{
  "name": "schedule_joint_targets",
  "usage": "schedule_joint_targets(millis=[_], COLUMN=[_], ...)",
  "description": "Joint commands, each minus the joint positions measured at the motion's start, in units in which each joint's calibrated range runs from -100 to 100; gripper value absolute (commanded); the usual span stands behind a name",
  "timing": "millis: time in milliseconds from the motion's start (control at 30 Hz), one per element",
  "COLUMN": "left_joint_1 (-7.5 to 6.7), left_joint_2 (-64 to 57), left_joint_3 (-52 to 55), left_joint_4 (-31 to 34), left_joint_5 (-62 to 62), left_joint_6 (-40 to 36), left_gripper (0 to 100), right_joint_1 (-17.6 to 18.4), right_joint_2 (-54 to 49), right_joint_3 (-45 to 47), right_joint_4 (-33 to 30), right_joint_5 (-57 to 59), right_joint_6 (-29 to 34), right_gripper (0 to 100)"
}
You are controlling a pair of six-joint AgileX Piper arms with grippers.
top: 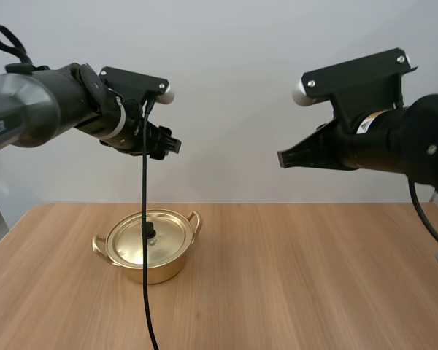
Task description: Open the pot, put the car inside, and close it
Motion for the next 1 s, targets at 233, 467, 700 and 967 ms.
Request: schedule_joint_targets(millis=[233,467,700,967], left_joint_1=[0.01,0.01,0.01,-0.75], left_joint_2=[-37.8,-58.5,-71.4,-71.4], left_joint_3=[17.0,31.6,44.8,51.2], left_joint_4=[-4.7,3.1,11.2,15.6], left_joint_5=[-12.5,-12.3,-18.0,-18.8], left_joint_6=[0.9,-5.6,-15.4,-18.3], left_gripper=[100,100,100,100], right_joint_1=[0.0,0.0,0.0,0.0], right_joint_2=[4.9,9.1,8.7,8.7], right_joint_3=[22.9,26.7,34.9,48.3], right_joint_4=[3.4,2.8,8.6,6.8], right_joint_5=[-44.9,-50.6,-86.4,-100.3], right_joint_6=[0.2,-0.4,-0.1,-0.1], right_gripper=[0,0,0,0])
